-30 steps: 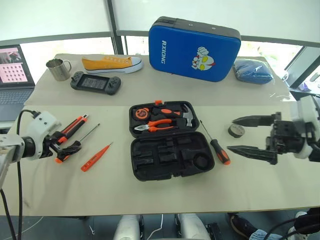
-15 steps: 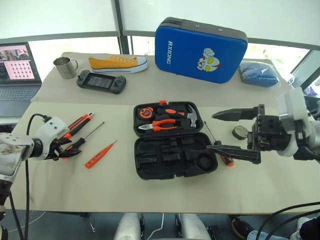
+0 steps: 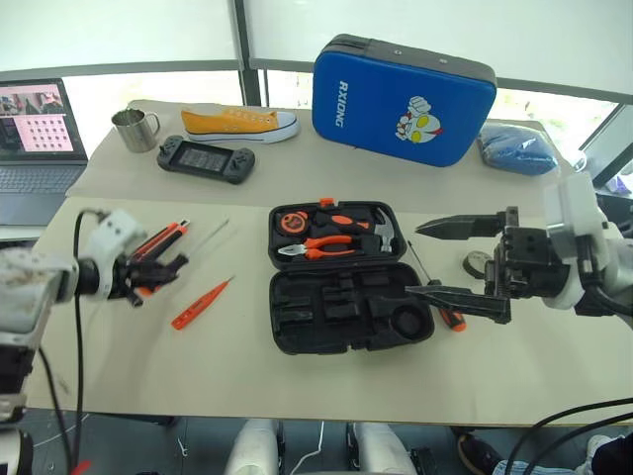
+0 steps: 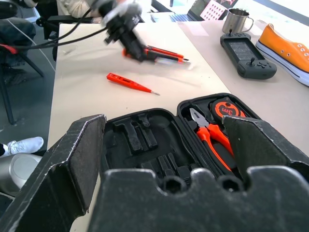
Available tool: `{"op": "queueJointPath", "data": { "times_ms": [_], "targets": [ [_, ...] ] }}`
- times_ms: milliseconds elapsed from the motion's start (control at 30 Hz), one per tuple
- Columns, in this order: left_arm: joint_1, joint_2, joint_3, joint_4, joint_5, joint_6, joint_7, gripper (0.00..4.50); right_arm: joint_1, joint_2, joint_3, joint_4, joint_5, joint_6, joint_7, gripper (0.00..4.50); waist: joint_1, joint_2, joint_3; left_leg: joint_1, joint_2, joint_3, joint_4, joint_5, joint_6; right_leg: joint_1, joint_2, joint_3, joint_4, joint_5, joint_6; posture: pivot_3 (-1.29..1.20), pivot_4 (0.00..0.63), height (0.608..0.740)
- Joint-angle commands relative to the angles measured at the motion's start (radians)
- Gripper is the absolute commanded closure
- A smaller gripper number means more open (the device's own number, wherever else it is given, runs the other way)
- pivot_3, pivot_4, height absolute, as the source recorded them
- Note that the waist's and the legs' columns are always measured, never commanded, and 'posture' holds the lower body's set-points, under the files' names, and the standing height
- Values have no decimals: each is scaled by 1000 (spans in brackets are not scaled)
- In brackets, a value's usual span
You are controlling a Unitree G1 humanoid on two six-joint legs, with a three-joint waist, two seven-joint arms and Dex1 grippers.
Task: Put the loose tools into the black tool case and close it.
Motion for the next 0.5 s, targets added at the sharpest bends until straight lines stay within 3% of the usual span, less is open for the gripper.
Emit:
{"op": "queueJointPath", "data": {
  "times_ms": [33, 233, 400, 500],
  "targets": [
    [-155, -30, -57, -76, 7, -72, -47, 3661, 35, -7, -53, -16, 1, -5, -20, 0, 1, 0, 0, -1, 0, 0, 2, -1, 1, 0, 0, 0, 0, 0, 0, 0, 150, 740],
    [-365, -187, -283, -52, 82, -115, -122, 3661, 127, -12, -91, 26, -89, -38, -33, 0, 0, 0, 0, -1, -2, 0, 5, -2, 2, 3, 0, 1, -2, 1, 3, 0, 150, 740],
    [-453, -317, -484, -15, 174, -169, -211, 3661, 219, 5, -161, 8, -119, -34, -59, 0, -3, 0, 0, -3, -1, -1, 6, -1, 2, 2, 1, 1, -2, 1, 3, 0, 150, 740],
    [-478, -369, -544, 15, 210, -172, -236, 3661, 261, 18, -189, -25, -110, -24, -80, 0, -6, 0, 0, -4, -1, -2, 6, -1, 2, 2, 2, 2, -2, 1, 3, 0, 150, 740]
  ]
}}
